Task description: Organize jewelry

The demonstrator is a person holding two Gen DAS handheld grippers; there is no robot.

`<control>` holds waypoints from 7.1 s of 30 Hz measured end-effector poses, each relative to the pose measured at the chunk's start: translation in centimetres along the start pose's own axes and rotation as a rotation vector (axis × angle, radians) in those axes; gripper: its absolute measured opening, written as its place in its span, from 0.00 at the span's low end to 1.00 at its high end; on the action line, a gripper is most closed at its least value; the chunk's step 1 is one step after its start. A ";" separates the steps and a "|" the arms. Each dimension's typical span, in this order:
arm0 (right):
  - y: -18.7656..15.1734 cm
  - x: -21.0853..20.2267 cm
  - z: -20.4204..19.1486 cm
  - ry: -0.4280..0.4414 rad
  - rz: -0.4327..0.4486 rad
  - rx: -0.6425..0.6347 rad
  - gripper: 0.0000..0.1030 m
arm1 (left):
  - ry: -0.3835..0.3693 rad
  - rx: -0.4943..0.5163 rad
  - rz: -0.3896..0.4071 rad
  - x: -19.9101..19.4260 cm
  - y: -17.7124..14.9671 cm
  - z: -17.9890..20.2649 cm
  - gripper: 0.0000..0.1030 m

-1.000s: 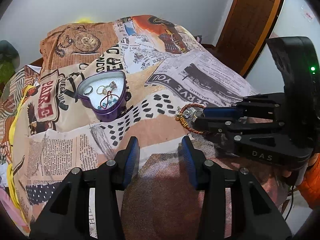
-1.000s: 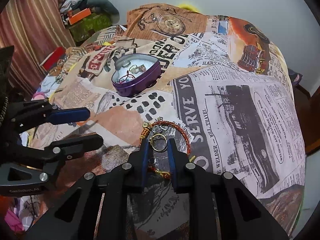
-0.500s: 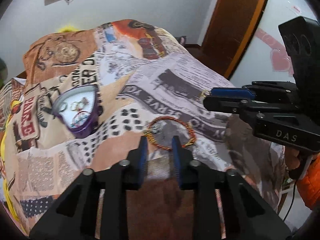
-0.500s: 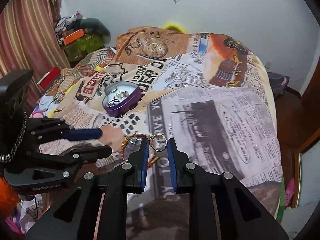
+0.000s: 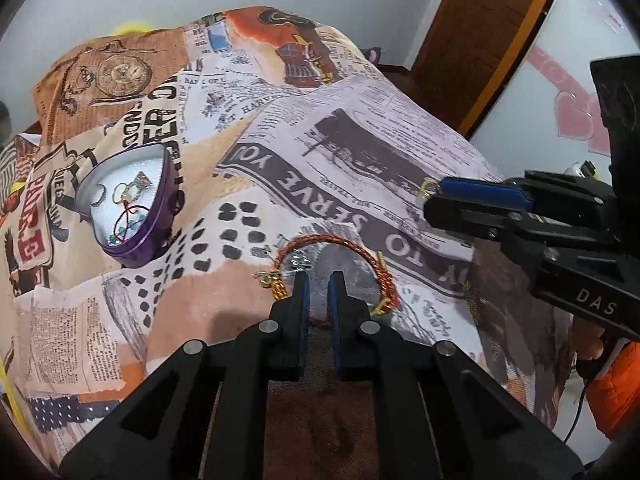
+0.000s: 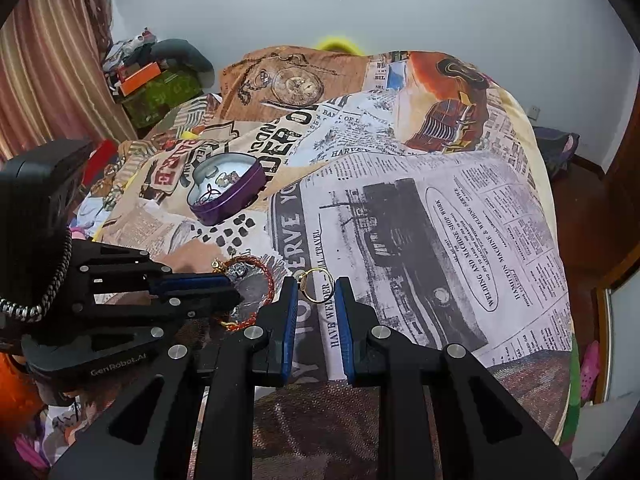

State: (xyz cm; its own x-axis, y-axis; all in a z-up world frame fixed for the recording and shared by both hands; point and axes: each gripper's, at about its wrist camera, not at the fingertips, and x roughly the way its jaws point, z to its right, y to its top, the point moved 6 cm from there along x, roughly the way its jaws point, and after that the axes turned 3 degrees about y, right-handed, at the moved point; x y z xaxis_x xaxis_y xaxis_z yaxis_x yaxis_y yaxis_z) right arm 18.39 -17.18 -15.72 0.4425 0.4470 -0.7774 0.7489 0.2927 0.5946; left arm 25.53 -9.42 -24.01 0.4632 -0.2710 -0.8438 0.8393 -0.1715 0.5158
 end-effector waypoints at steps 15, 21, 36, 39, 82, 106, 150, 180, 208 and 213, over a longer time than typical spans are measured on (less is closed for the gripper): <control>-0.1 0.7 0.4 0.022 0.005 0.010 0.16 | 0.037 0.007 0.000 1.1 1.4 -0.8 0.19; 0.0 0.7 0.5 0.026 0.007 0.014 0.16 | 0.104 0.026 0.014 1.7 1.7 -0.8 0.08; 1.4 -0.9 -1.0 0.022 0.037 -0.018 0.16 | 0.107 0.013 0.162 -5.0 1.5 -1.3 0.08; 1.9 -1.2 -1.6 0.023 0.052 -0.024 0.16 | 0.097 -0.005 0.194 -6.9 1.8 -2.0 0.08; 12.2 10.2 -7.6 0.047 -0.080 -0.101 0.16 | 0.185 -0.114 0.225 -3.9 5.9 -15.4 0.08; 11.3 15.3 -7.6 0.060 -0.250 -0.072 0.17 | 0.091 -0.157 0.156 0.1 5.0 -16.7 0.08; 3.2 -0.4 -1.4 -0.116 -0.023 0.000 0.34 | 0.070 0.023 0.078 -2.8 1.9 -3.6 0.29; 1.8 3.3 -1.8 -0.013 -0.075 0.026 0.34 | 0.109 -0.074 0.120 -3.5 0.1 -7.4 0.04; 4.9 4.7 -5.7 -0.064 -0.072 -0.081 0.10 | 0.145 -0.113 0.234 -7.8 0.2 -11.8 0.04; 7.2 3.7 -7.0 -0.045 -0.013 -0.089 0.10 | 0.163 -0.124 0.260 -8.6 0.9 -13.0 0.04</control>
State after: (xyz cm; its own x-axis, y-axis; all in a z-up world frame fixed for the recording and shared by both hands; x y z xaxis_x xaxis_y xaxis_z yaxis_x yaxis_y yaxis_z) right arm 21.98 -7.51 -12.92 0.4563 0.4051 -0.7922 0.7089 0.3726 0.5989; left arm 26.03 5.09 -18.15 0.6975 -0.1341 -0.7040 0.7107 0.0033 0.7035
